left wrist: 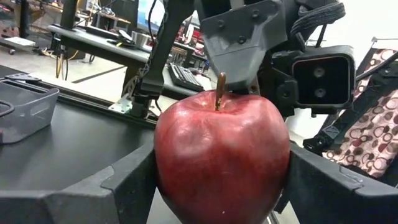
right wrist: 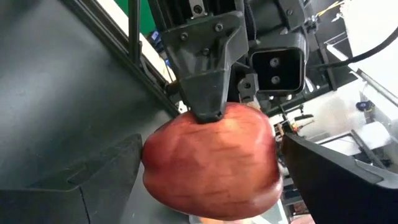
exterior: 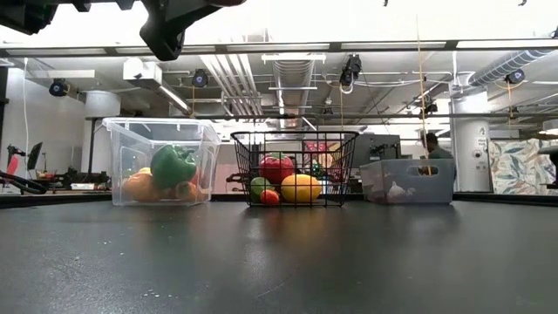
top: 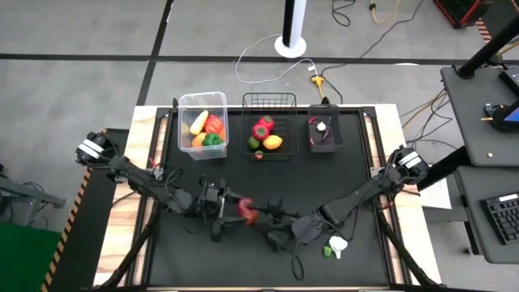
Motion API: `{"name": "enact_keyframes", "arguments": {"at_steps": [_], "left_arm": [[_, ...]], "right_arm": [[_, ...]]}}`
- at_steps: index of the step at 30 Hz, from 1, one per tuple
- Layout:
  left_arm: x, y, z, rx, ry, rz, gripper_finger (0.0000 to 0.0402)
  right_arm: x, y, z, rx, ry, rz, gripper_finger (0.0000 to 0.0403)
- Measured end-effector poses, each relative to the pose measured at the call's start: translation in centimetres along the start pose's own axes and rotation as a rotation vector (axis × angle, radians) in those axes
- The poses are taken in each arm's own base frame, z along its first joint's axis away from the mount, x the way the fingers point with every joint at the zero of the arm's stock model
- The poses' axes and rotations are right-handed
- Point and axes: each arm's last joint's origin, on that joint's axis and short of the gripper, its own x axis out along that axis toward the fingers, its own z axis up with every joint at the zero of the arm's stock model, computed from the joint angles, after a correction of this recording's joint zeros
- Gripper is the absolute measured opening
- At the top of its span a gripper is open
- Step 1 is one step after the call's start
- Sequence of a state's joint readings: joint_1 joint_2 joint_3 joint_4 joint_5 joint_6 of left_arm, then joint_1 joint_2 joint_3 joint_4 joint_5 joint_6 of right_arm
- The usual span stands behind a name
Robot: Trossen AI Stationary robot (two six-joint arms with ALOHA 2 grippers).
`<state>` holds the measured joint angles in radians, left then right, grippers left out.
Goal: Sort produce into baskets
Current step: Put the red apple into the wire basket
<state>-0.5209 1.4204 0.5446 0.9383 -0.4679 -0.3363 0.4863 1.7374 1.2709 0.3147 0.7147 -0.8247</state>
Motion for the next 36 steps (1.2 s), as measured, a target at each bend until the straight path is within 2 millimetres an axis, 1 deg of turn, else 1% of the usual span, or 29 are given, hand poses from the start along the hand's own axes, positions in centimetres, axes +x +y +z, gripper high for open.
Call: {"name": "enact_keyframes", "arguments": {"at_steps": [5,10,14,18,20,25,28,32,36], "left_arm": [[0.0,0.0,0.0,-0.004,0.000,-0.007,0.0281],[0.0,0.0,0.0,-0.005,-0.001,-0.005,0.0286],[0.0,0.1,0.0,-0.017,0.000,0.018,0.0305],[0.0,0.2,-0.4,-0.001,0.031,0.030,0.0326],[0.0,0.2,-0.6,0.012,0.057,0.037,0.0334],[-0.5,0.5,-0.8,0.055,0.135,0.065,0.0339],[-0.9,0.7,-0.7,0.065,0.186,0.083,0.0340],[-1.6,0.9,-0.8,0.041,0.260,0.115,0.0340],[-2.1,1.3,-1.2,0.012,0.323,0.157,0.0339]], "right_arm": [[0.3,-0.1,-0.4,0.017,0.014,0.017,0.0373],[0.4,-0.1,-0.5,0.021,0.015,0.017,0.0346],[0.4,-0.2,-0.5,0.025,0.020,0.015,0.0328],[0.4,-0.2,-0.6,0.034,0.027,0.011,0.0326],[0.3,-0.5,-0.6,0.055,0.030,0.000,0.0326],[-0.2,-1.5,-0.2,0.096,0.046,0.006,0.0326],[-0.5,-2.9,0.2,0.133,0.079,0.007,0.0327],[-0.4,-6.2,0.4,0.207,0.152,0.013,0.0327],[0.4,-10.0,-0.6,0.301,0.272,0.078,0.0327]]}}
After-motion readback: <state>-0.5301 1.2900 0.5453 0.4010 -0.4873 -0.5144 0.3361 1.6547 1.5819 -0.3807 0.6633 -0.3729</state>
